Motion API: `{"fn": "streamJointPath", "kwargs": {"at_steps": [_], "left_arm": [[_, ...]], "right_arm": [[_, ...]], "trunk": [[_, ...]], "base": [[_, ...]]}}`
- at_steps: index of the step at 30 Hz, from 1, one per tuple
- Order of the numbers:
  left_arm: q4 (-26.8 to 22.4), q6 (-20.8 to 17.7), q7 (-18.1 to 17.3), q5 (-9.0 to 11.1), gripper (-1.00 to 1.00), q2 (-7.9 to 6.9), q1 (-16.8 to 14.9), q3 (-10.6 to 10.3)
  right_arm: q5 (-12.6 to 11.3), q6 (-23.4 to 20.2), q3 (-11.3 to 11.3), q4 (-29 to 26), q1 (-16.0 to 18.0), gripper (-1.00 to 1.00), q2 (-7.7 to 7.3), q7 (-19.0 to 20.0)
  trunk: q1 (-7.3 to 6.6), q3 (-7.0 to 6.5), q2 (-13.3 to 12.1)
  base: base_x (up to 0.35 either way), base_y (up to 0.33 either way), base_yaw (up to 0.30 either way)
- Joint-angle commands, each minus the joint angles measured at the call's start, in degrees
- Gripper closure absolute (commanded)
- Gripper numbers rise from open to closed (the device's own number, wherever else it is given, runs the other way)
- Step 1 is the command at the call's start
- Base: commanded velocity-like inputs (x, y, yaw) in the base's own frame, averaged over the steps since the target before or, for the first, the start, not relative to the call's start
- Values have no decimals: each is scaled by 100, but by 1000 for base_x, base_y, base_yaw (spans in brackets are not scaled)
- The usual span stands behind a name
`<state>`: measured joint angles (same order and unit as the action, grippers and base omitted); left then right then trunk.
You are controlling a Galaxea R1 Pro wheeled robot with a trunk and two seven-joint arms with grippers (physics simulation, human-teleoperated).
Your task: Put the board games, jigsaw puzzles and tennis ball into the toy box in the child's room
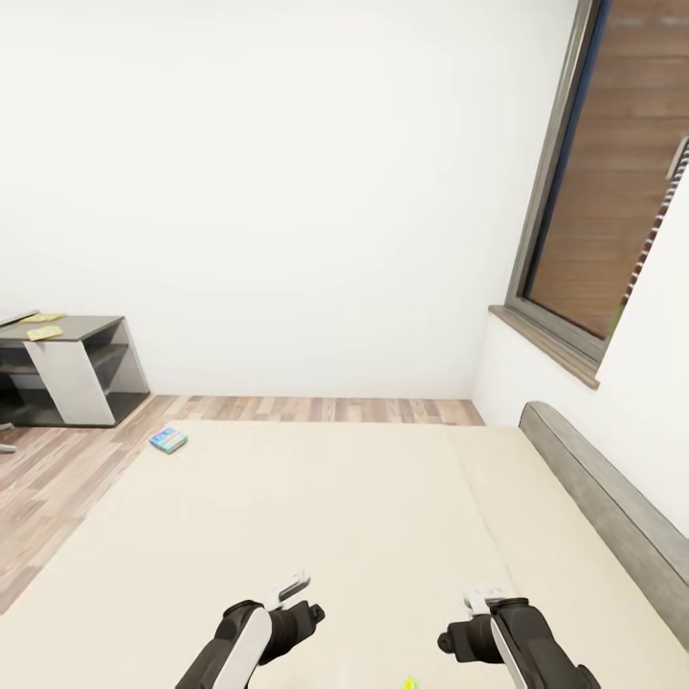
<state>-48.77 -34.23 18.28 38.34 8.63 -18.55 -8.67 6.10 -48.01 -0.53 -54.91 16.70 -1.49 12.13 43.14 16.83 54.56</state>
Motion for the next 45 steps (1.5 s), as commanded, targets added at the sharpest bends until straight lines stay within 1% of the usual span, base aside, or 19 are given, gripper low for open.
{"fn": "streamJointPath", "kwargs": {"at_steps": [1,10,17,24,39,44,45], "left_arm": [[-9,-9,55,60,-100,-2,-3,-11],[29,165,54,55,-100,-2,-7,-13],[46,228,53,56,-100,-13,-13,-8],[22,267,53,57,-100,-28,-8,0],[-14,448,42,62,-100,-33,-1,-41],[-20,463,-75,65,-100,-35,0,-53],[-23,466,-165,66,-100,-35,0,-55]], "right_arm": [[61,-22,-6,-7,3,-100,0,51],[54,-29,-8,-10,16,-100,-19,52],[-80,-22,-8,5,34,-100,-30,60],[-180,-18,-8,24,52,-100,-34,68],[-229,2,-10,36,58,-100,-36,77],[-268,8,-15,1,42,-100,-42,82],[-296,8,-17,-22,35,-100,-46,88]], "trunk": [[-22,-2,-36],[-220,-81,-397],[-373,-142,-678],[-373,-77,-678],[-373,63,-678],[-373,110,-678],[-373,119,-678]], "base": [[0,0,0],[0,0,0],[0,0,0],[0,0,0],[0,0,0],[0,0,0],[0,0,0]]}}
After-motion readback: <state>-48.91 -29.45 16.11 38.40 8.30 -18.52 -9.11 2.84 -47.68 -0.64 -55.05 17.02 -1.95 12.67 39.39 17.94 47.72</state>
